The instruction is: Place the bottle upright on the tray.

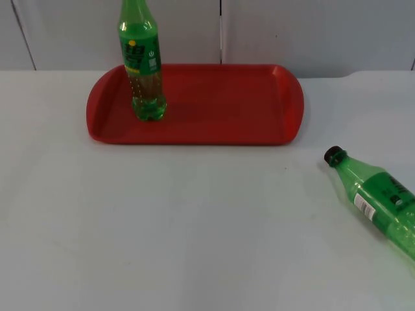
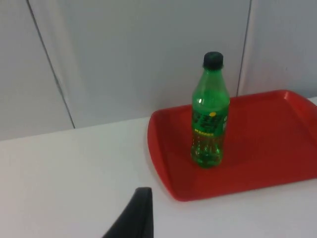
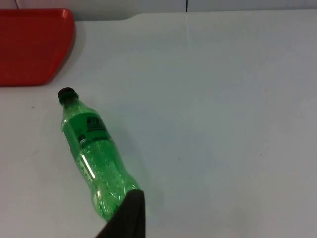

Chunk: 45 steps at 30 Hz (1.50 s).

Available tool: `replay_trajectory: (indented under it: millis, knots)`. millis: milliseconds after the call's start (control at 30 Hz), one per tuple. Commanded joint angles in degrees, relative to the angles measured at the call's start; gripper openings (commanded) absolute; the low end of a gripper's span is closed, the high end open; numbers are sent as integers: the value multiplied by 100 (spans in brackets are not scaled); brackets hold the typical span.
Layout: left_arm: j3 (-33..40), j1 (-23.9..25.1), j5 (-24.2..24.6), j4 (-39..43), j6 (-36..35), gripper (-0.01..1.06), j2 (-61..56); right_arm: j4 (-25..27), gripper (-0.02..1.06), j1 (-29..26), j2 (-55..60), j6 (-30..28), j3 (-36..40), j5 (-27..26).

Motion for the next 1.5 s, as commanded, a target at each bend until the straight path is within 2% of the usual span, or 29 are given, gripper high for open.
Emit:
replay_trajectory:
  millis: [0, 233, 400, 600, 767, 1000, 1167, 1300, 1467]
  knots:
    - [25, -25, 208, -79, 1, 105, -220, -10, 105, -28, -10, -21, 5, -35]
    - [25, -25, 640, -66, 1, 105, -824, -10, 105, -28, -10, -21, 5, -35]
    - [25, -25, 1285, -121, 1, 105, -1204, -10, 105, -28, -10, -21, 5, -35]
    - [25, -25, 1793, -350, 1, 105, -1245, -10, 105, -28, -10, -21, 5, -35]
    - [25, -25, 2075, -407, 41, 105, -1245, -10, 105, -28, -10, -21, 5, -35]
    - [25, -25, 2365, -912, 497, 105, -1484, -10, 105, -28, -10, -21, 5, -35]
    - [25, -25, 2479, -967, 497, 105, -1927, -10, 105, -28, -10, -21, 5, -35]
    - [25, -25, 2882, -948, 497, 105, -2400, -10, 105, -28, -10, -21, 5, -35]
    - [25, -25, 2948, -911, 497, 105, -2979, -10, 105, -28, -10, -21, 5, -35]
